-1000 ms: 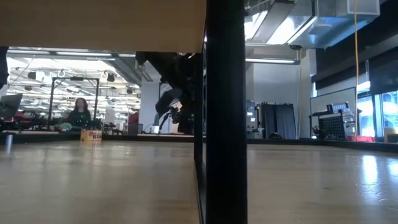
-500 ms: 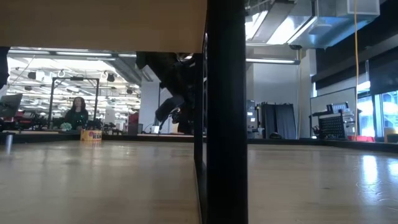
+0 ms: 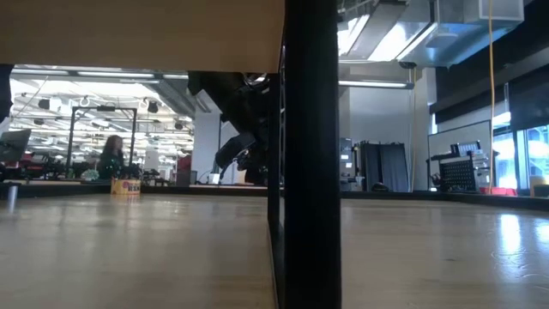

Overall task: Pick and place cans onto a shelf
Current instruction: Put the canned salmon on the shelf

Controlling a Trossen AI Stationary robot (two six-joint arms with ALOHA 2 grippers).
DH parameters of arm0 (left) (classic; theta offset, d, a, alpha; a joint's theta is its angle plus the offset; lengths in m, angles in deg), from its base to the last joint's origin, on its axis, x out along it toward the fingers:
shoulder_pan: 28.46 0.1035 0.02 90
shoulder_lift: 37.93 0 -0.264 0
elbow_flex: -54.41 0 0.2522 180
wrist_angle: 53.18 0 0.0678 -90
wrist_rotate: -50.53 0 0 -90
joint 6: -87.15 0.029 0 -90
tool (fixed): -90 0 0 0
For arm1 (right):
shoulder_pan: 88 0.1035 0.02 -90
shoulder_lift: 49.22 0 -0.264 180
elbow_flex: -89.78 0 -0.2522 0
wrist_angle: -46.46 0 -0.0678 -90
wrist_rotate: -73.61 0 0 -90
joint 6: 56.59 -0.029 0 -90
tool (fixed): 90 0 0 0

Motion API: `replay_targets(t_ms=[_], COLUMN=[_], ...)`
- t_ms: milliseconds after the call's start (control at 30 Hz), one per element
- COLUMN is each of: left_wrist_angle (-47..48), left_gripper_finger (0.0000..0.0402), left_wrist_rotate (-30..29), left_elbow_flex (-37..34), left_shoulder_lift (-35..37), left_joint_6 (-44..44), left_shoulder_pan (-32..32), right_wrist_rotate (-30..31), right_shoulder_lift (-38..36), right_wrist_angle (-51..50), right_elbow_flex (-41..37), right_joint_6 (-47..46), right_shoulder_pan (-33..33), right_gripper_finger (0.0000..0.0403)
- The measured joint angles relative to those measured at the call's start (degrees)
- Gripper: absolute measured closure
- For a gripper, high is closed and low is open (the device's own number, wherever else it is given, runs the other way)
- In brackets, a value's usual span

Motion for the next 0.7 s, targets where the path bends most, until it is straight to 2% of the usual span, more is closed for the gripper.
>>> replay_targets(t_ms=[433, 567, 700], left_wrist_angle=[-1.85, -1.78, -1.62], left_gripper_finger=[0.0360, 0.0360, 0.0360], left_wrist_rotate=[-0.16, -2.98, -3.34], left_elbow_flex=[0.28, 0.09, 0.09], left_shoulder_lift=[-2.22, -2.51, -2.57], left_joint_6=[2.10, 4.14, 5.91], left_shoulder_pan=[0.24, 0.20, 0.28], right_wrist_rotate=[0.00, 0.00, 0.01], right_shoulder_lift=[0.00, 0.00, 0.00], right_wrist_angle=[-0.01, 0.01, -0.01], right_elbow_flex=[-0.01, -0.01, -0.01], right_joint_6=[0.00, 0.00, 0.00], right_shoulder_pan=[0.00, 0.02, 0.00], right_gripper_finger=[0.0344, 0.0344, 0.0344])
